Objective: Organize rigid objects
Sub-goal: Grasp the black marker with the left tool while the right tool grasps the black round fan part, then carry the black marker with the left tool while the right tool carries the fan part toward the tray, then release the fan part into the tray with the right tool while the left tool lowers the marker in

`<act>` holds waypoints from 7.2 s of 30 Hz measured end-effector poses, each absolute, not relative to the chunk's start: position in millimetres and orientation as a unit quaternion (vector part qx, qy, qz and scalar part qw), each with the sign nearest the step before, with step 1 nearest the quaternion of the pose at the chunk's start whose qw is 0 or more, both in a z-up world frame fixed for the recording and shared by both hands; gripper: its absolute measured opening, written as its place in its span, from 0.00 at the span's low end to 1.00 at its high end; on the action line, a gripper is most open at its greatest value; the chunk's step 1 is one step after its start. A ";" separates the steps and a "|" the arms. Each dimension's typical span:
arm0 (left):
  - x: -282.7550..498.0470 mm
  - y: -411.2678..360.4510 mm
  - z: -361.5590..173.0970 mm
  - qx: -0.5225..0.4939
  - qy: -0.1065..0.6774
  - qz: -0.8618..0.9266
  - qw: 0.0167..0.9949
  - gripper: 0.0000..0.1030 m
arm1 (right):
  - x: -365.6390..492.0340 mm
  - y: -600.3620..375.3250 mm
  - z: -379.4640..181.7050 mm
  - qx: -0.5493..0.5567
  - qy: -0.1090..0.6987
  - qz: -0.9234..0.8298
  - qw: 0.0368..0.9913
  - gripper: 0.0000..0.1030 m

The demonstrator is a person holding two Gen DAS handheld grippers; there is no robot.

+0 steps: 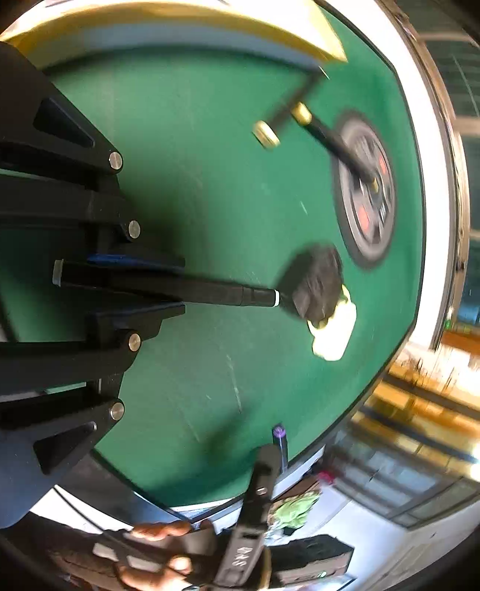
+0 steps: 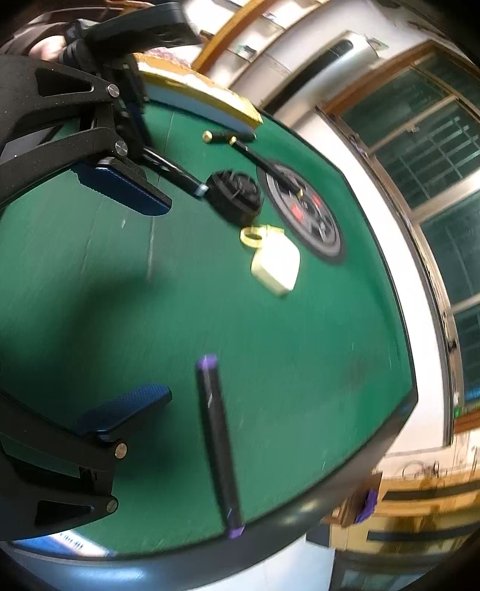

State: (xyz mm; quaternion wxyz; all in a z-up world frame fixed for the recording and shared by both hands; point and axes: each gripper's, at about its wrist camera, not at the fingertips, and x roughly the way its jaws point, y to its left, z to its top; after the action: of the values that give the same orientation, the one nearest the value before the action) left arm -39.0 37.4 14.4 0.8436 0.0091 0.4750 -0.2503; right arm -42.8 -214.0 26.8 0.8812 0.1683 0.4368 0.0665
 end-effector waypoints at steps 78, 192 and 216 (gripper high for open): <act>-49.6 60.3 23.9 0.019 0.450 -0.197 0.871 0.12 | -24.1 -67.5 48.7 -0.011 0.395 0.164 0.904 0.58; -6.6 284.5 27.1 -0.042 0.432 0.071 0.898 0.34 | 52.4 176.3 42.3 -0.174 0.431 0.307 0.831 0.64; -39.4 232.4 64.2 0.014 0.372 0.063 0.926 0.60 | 1.2 78.3 49.8 -0.071 0.426 0.287 0.855 0.76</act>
State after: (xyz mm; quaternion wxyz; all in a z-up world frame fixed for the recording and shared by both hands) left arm -39.4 232.4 64.2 0.9260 0.0141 0.3719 0.0630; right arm 1.2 78.3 49.8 0.8550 -0.0713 0.4259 0.2871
